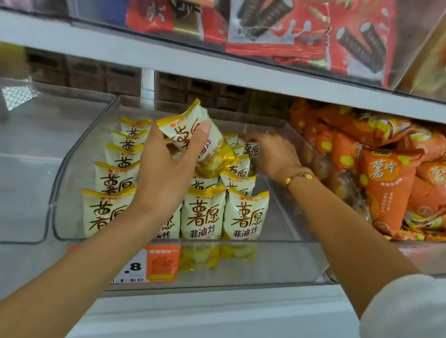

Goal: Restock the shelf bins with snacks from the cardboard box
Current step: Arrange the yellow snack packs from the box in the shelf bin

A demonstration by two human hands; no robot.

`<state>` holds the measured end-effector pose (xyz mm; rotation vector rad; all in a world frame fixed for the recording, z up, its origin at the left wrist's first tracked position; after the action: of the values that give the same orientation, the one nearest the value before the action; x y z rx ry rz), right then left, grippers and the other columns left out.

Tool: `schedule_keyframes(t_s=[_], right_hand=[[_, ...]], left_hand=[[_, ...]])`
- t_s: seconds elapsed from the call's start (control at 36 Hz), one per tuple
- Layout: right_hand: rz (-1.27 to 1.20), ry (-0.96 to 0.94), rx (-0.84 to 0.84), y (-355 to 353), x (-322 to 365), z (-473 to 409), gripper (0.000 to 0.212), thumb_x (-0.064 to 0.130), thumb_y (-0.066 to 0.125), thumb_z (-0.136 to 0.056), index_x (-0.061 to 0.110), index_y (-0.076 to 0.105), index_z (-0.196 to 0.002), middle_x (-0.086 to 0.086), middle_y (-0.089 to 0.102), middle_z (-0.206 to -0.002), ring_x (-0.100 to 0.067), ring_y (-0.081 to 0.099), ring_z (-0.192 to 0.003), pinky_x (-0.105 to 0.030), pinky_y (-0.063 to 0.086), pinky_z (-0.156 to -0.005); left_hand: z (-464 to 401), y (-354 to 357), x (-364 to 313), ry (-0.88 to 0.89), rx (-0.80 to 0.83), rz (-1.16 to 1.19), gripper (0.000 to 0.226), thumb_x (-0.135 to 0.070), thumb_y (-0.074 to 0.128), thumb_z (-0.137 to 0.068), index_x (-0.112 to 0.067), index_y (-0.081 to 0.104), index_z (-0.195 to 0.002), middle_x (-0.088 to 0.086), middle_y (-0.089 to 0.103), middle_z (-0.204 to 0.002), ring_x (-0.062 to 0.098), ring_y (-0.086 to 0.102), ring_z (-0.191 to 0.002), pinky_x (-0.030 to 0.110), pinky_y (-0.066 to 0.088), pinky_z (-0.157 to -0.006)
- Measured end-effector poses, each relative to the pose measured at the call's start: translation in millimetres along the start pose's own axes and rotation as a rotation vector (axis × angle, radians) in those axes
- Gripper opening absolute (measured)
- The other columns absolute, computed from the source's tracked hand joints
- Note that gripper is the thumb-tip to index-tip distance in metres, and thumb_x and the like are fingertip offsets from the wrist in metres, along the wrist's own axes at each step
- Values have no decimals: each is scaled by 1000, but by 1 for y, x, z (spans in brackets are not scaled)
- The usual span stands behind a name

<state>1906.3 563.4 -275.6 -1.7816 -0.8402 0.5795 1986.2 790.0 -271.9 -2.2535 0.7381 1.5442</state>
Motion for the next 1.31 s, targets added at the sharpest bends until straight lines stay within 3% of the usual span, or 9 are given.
schedule_keyframes(t_s=[0.17,0.31,0.39,0.47,0.58,0.69,0.81,0.94,1.31], right_hand=[[-63,47,-4,-4,-4,6,63,13,69,-82,22,43,-138,-12,55,-131,-31,53,-120,-40,50,-89],[-782,238,-120,-31,-3,40,45,-10,46,-82,8,56,-121,-11,61,-114,-20,58,-104,-18,46,-73],[-982,111,-92,-63,22,81,48,-9,63,-80,13,54,-122,-6,59,-119,-7,54,-100,-14,45,-81],[-894,-78,-48,-86,52,114,68,15,83,-69,18,49,-128,3,56,-122,-3,50,-110,-12,42,-91],[-762,-55,-253,-110,51,131,74,55,66,-61,21,51,-126,4,63,-114,-17,58,-108,-41,52,-84],[-495,30,-401,-128,29,138,59,42,71,-75,23,48,-125,1,65,-110,-19,60,-103,-43,52,-78],[-240,123,-268,-118,21,129,61,34,70,-84,17,35,-131,-6,63,-113,-28,60,-105,-35,43,-70],[-169,227,-61,-88,19,99,56,31,67,-86,10,35,-127,-15,57,-120,-40,54,-113,-41,43,-82],[-337,416,119,-2,-4,28,80,32,70,-83,22,25,-148,-13,44,-143,-34,43,-131,-38,40,-103]], left_hand=[[4,2,-6,7,12,3,39,-45,63,-85,-18,59,-112,-6,70,-103,7,66,-98,38,55,-90],[11,4,-15,-16,66,39,37,-37,70,-83,-19,59,-112,-9,69,-102,4,66,-96,32,54,-90],[13,5,-22,-17,59,43,41,-36,76,-77,-20,61,-111,-10,70,-97,2,66,-93,28,55,-87],[17,16,-36,-7,62,59,44,-38,81,-71,-23,63,-108,-10,71,-94,3,67,-89,24,56,-79],[22,42,-57,65,173,5,45,-45,83,-66,-29,63,-102,-12,71,-94,2,66,-90,25,55,-79],[27,52,-58,253,389,-369,77,-70,64,-68,-34,46,-134,-16,56,-129,-1,49,-119,23,41,-99],[40,40,-16,394,599,-993,70,-61,40,-91,-35,15,-151,-14,19,-157,7,18,-143,28,14,-115],[37,31,9,225,727,-1036,63,-66,25,-88,-45,24,-147,-17,16,-157,12,17,-144,39,14,-116],[33,29,5,290,636,-933,51,-60,39,-92,-42,41,-140,-18,33,-150,7,33,-136,25,26,-106]])
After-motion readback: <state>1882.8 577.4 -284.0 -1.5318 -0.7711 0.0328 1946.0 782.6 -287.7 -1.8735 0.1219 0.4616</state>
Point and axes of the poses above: each hand's wrist, its own z-axis away from the middle knuckle, its own y-axis out of the palm, x = y × z, the point moved 9 cm from there along -z, towards the middle knuckle
